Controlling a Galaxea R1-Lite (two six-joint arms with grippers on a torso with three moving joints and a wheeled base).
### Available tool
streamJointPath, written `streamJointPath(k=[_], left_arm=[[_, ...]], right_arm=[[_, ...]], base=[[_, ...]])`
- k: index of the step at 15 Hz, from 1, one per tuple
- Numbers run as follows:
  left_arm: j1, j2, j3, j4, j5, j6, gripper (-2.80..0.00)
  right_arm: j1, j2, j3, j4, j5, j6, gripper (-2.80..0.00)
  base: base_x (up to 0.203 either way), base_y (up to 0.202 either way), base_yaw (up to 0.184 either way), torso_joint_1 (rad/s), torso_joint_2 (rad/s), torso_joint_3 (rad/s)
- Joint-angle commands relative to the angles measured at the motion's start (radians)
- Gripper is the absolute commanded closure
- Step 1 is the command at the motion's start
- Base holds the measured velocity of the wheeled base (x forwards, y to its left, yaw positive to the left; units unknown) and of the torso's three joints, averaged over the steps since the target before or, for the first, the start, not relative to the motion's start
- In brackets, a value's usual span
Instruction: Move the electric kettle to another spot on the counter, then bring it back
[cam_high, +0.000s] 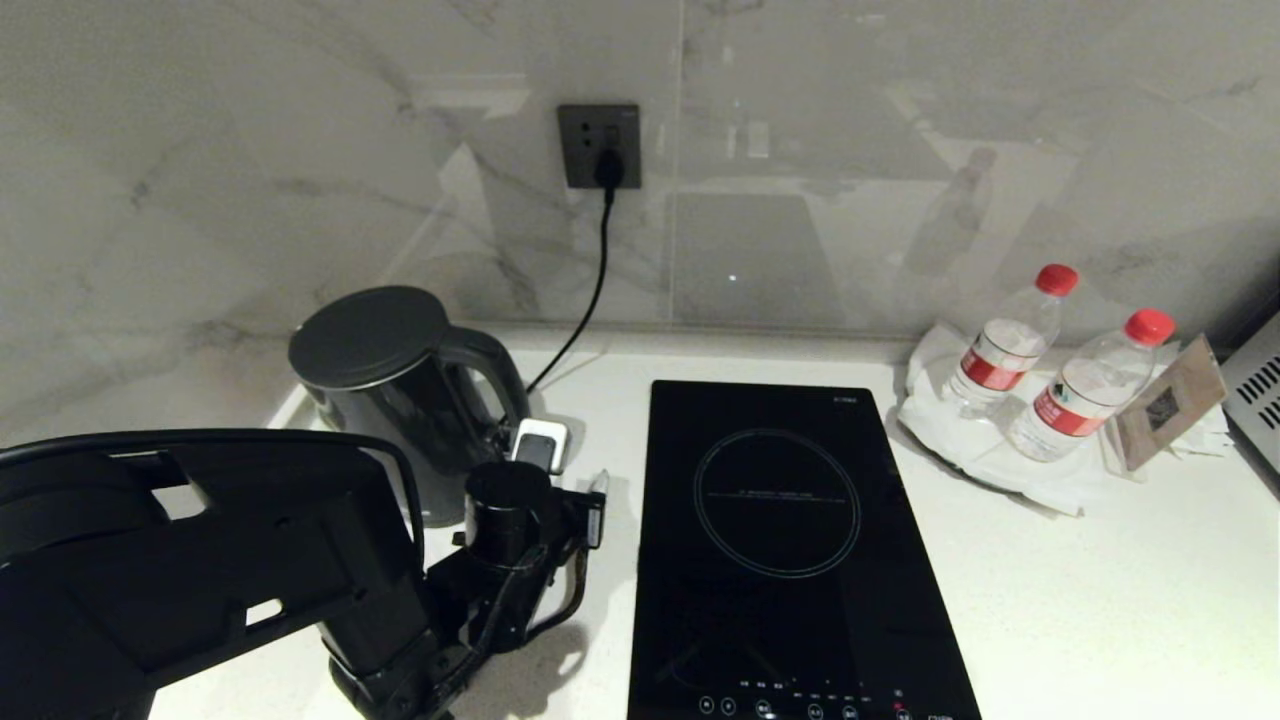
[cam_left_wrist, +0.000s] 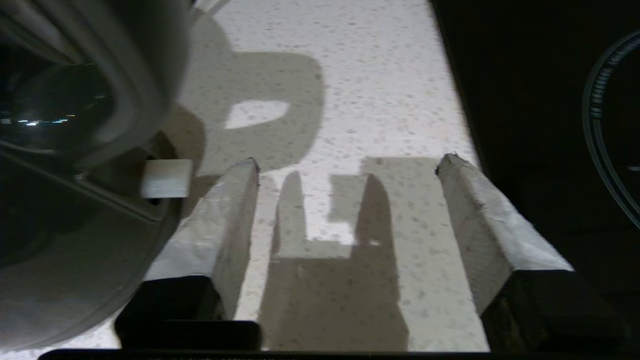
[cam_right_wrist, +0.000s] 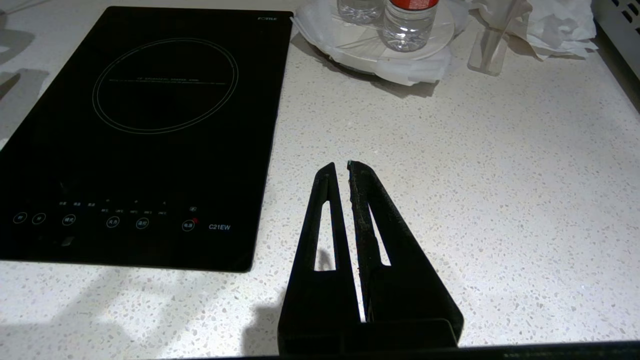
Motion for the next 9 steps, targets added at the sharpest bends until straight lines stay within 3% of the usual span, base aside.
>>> streamJointPath(k=[1,9], left_arm=[[0.021,0.006,-0.013,-0.007,0.003,0.001,-2.80],[0.061,0.045,-0.024,-0.009,0.008,0.003,-2.80]], right_arm=[[0.000,0.000,0.000,0.000,0.000,-0.002,0.00],[0.000,0.000,0.000,0.000,0.000,-0.002,0.00]], base=[[0.000,0.000,0.000,0.000,0.00,0.000],[0.000,0.000,0.000,0.000,0.00,0.000]])
